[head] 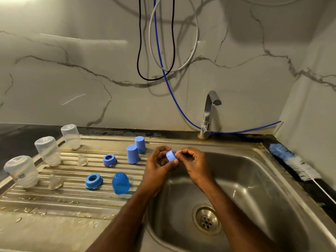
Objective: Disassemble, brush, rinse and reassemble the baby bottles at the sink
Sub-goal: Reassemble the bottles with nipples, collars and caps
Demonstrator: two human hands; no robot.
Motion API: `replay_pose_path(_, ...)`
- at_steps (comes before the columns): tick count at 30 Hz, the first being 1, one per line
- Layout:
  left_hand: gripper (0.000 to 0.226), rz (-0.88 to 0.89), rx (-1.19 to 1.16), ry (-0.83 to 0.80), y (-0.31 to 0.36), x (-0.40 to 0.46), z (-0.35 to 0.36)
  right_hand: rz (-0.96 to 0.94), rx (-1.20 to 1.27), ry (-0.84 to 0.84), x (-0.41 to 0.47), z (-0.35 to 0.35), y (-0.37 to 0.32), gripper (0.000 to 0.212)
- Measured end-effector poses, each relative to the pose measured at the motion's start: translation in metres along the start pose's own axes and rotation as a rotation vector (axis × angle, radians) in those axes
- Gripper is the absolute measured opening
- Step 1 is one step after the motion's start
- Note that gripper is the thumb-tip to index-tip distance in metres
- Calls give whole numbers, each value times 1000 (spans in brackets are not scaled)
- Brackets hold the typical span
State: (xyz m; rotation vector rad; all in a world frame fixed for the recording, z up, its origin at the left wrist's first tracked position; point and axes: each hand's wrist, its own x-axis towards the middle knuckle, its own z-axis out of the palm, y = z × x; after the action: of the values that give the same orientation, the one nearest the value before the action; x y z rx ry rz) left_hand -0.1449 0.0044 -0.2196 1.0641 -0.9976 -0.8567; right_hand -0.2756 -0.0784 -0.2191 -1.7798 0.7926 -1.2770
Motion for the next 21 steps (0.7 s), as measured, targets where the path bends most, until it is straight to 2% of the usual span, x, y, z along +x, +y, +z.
replay_pose_path(3,40,33,124,-22,1,4,-4,-175,-150,8,-1,2,-3,4)
replay_pose_path(5,40,38,160,-47,1,6,-5,-196,-161,11,0,0,-4,2)
replay_pose_path(7,40,0,127,-82,-1,5,-5,-114,-101,11,1,-2,-4,5)
replay_pose_path(10,42,-105,-79,-121,0,4,-5,90,63,0,2,-6,-3,12)
replay_pose_path(13,43,-159,-293,-144,4,4,-5,190,184,1,3,-5,-6,5)
replay_pose_path(16,41,-186,-313,-139,3,5,-6,148,144,-31,5,-5,-3,3)
replay_pose_path(21,37,-211,-243,-94,0,10,-9,30,46,-254,5,-8,1,28)
